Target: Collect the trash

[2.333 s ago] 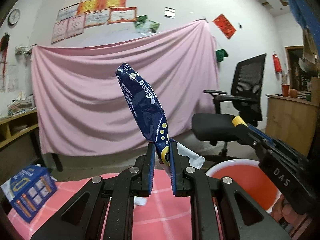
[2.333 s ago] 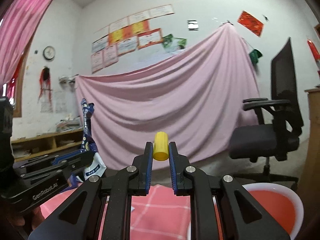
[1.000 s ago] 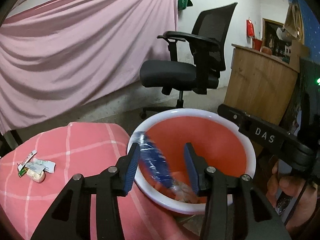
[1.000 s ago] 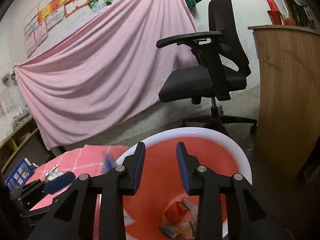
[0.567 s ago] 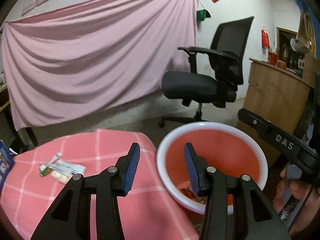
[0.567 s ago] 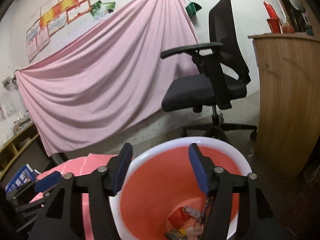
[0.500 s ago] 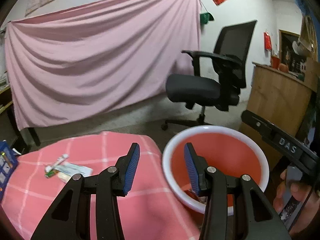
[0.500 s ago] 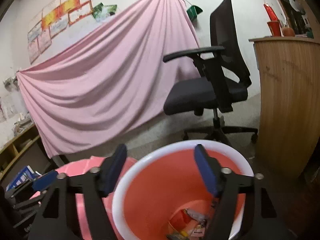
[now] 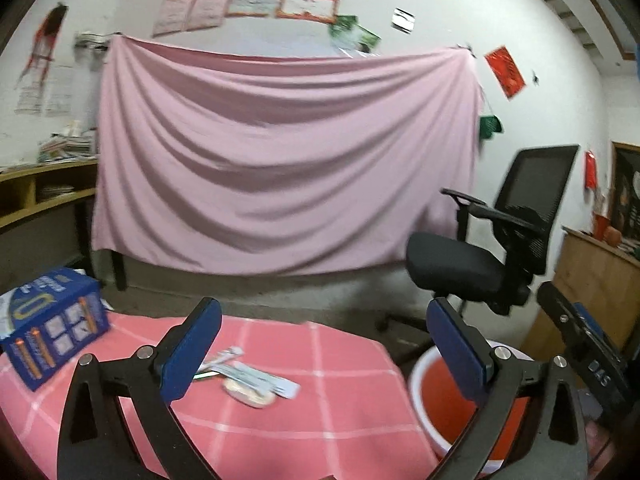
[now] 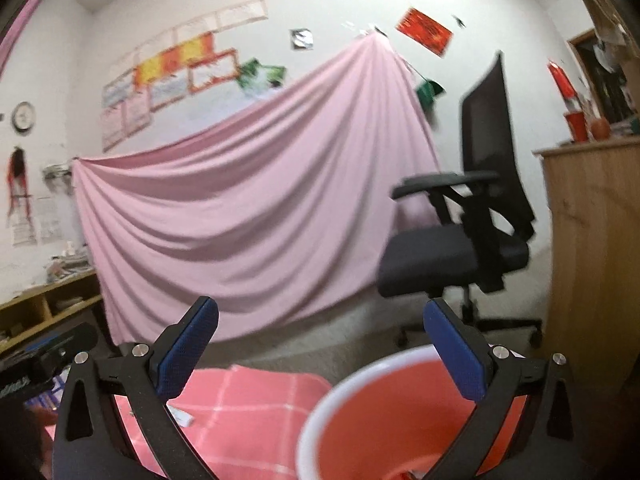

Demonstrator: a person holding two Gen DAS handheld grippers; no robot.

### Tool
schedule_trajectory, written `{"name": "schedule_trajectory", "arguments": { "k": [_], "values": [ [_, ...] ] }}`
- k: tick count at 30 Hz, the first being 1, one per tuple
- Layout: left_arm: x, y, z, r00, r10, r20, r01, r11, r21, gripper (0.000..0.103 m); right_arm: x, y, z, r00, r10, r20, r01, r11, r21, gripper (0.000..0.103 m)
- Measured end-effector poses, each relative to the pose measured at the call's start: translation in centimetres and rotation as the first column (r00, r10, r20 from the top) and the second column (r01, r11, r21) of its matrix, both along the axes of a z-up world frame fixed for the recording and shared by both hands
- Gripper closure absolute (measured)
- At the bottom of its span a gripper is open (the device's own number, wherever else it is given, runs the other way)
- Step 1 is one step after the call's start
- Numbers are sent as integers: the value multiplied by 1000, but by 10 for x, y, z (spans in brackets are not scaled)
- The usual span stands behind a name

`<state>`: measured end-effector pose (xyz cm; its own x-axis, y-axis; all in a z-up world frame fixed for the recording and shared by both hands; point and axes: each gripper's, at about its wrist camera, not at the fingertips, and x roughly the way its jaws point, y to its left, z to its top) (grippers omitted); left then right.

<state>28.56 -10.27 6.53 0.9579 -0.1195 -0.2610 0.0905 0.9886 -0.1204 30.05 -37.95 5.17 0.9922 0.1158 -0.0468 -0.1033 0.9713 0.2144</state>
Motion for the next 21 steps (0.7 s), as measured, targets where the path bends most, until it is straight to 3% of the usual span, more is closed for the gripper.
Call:
{"name": "schedule_trajectory", "arguments": {
  "k": [13,21],
  "values": [
    [-17,70,-6,985,154,81,-154,988,-6,2,-3,68,7,980,144,140,-135,988,-74,0],
    [-22,110,-19,971,227,81,-228,974,9,2,2,113,3,971,191,142,-172,975,-139,0]
  ]
}}
